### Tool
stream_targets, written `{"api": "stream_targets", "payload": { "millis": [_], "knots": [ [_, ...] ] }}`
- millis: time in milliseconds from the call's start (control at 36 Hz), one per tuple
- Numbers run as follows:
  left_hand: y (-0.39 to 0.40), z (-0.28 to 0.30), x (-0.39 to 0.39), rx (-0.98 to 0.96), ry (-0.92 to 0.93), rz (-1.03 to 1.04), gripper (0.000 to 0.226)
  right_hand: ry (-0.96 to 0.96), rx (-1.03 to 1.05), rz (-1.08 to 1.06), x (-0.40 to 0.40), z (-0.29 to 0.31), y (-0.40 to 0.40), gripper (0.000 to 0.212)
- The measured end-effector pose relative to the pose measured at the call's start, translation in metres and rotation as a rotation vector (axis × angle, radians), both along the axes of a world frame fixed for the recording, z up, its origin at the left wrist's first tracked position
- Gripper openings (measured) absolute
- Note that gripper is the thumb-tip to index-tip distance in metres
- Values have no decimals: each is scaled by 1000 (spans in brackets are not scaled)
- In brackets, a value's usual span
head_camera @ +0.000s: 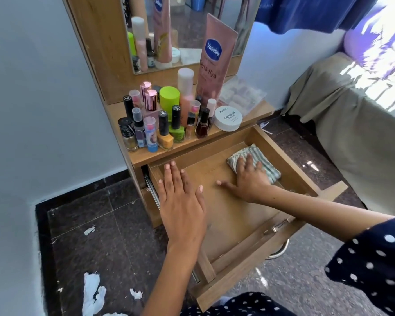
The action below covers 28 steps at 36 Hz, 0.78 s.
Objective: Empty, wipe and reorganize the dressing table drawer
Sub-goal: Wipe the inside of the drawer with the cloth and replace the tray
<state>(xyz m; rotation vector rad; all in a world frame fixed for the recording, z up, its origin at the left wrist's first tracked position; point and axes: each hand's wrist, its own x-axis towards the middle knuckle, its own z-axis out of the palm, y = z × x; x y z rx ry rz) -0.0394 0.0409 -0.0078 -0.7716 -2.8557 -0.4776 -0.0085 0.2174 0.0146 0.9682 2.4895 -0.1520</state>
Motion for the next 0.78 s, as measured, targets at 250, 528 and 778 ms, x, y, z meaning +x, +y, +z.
{"api": "stream_targets", "payload": {
  "millis": [250,528,778],
  "knots": [
    [0,0,0,16,-6,8,58,-168,38,-22,24,11,-1,135],
    [-1,2,0,-18,0,-2,61,-120,-39,-111,43,18,-2,144],
    [-2,6,1,-62,0,-13,62,-107,-163,-76,42,19,-73,105]
  ]
}}
